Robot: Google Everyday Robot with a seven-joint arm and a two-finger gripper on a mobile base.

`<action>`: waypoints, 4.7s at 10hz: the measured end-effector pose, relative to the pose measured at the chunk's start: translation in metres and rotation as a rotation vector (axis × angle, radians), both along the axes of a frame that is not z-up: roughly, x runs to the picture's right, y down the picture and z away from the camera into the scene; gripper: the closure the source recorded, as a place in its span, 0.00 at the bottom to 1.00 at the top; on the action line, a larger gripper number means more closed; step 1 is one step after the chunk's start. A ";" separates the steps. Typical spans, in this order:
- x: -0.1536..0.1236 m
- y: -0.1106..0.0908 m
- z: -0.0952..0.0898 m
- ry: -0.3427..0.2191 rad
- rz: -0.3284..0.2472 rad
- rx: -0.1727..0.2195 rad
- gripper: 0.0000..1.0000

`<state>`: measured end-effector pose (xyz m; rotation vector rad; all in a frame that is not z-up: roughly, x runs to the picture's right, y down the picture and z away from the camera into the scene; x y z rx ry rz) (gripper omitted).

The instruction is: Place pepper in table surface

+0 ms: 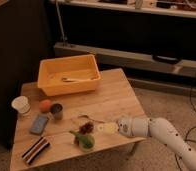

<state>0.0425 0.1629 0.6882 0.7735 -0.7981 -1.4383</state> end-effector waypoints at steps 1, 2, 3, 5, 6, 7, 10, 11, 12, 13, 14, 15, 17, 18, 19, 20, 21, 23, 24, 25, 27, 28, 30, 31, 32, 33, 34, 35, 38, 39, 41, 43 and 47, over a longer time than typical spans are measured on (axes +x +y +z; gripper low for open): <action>0.000 0.000 0.000 0.000 0.000 0.000 0.20; 0.000 0.000 0.000 0.000 0.000 0.000 0.20; 0.000 0.000 0.000 0.000 0.000 0.000 0.20; 0.000 0.000 0.000 0.000 0.000 0.000 0.20; 0.000 0.000 0.000 0.000 0.000 0.000 0.20; 0.000 0.000 0.000 0.000 0.000 0.000 0.20; 0.000 0.000 0.000 0.000 0.000 0.000 0.20; 0.000 0.000 0.000 0.000 0.000 0.000 0.20; 0.000 0.000 0.000 0.000 0.000 0.000 0.20; 0.000 0.000 0.000 0.000 0.000 0.000 0.20; 0.000 0.000 0.000 0.000 0.000 0.000 0.20; 0.000 0.000 0.000 0.000 0.000 0.000 0.20; 0.000 0.000 0.000 0.000 0.000 0.000 0.20; 0.000 0.000 0.000 0.000 0.000 0.000 0.20; 0.000 0.000 0.000 0.000 0.000 0.000 0.20; 0.000 0.000 0.000 0.000 0.000 0.000 0.20; 0.000 0.000 0.000 0.000 0.000 0.000 0.20; -0.001 -0.001 0.000 -0.001 -0.008 0.002 0.20; -0.006 -0.004 -0.002 -0.023 -0.050 0.011 0.20; -0.018 -0.008 -0.002 -0.050 -0.098 0.018 0.20; -0.051 -0.019 0.000 -0.094 -0.197 0.034 0.20; -0.075 -0.026 0.002 -0.115 -0.276 0.050 0.20; -0.102 -0.026 0.008 -0.127 -0.414 0.057 0.20; -0.113 -0.019 0.019 -0.122 -0.486 0.044 0.20; -0.115 -0.013 0.025 -0.119 -0.500 0.038 0.20; -0.115 -0.008 0.029 -0.118 -0.507 0.032 0.20; -0.110 0.000 0.032 -0.116 -0.508 0.025 0.20; -0.099 0.010 0.033 -0.115 -0.510 0.023 0.20; -0.096 0.037 0.023 -0.125 -0.550 0.042 0.20; -0.101 0.042 0.022 -0.128 -0.568 0.053 0.20; -0.115 0.050 0.020 -0.147 -0.607 0.084 0.20; -0.123 0.052 0.019 -0.155 -0.619 0.108 0.20; -0.151 0.060 0.017 -0.185 -0.662 0.152 0.30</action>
